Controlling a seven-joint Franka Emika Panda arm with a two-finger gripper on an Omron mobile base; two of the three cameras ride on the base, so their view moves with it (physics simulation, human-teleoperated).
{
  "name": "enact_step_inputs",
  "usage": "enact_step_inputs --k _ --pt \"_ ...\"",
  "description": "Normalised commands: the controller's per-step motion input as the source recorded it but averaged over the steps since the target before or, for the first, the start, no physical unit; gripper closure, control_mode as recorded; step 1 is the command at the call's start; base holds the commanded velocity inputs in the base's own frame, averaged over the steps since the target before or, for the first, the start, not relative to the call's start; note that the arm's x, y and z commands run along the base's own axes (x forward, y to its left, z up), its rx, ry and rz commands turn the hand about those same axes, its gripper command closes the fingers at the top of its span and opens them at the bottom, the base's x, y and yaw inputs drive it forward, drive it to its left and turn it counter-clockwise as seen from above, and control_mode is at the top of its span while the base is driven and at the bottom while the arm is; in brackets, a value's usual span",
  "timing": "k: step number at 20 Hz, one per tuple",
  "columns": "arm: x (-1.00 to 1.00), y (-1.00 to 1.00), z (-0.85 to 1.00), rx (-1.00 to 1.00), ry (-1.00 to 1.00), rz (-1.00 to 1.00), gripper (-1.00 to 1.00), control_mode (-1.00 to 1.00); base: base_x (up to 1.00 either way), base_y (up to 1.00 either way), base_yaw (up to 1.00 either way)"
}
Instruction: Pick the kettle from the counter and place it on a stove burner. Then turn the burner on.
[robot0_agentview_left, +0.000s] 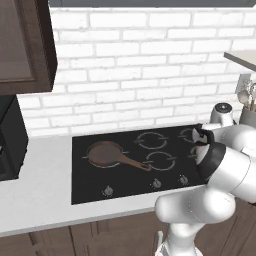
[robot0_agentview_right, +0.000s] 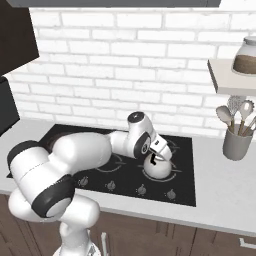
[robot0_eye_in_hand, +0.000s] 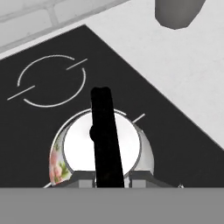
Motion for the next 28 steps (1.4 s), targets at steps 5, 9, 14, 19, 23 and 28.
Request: enact_step_inputs --k 5,9,14,19,23,28 --pt "0.03 0.02 0.08 0.0 0.0 -0.04 -1.0 -1.0 0.0 0.0 0.0" --pt "0.02 0.03 0.51 0.0 -0.03 -0.05 -1.0 -1.0 0.0 0.0 0.0" --pt "-0.46 -0.15 0.29 0.0 -0.06 0.01 -1.0 -1.0 0.0 0.0 0.0" --pt "-0.97 -0.63 -0.09 0.01 0.0 0.21 -1.0 -1.0 0.0 0.0 0.0" --pt "-0.81 -0.59 -0.11 0.02 0.1 0.3 -1.0 -1.0 0.0 0.0 0.0" --pt "-0.27 -0.3 -0.46 0.0 0.18 0.2 -1.0 -1.0 0.0 0.0 0.0"
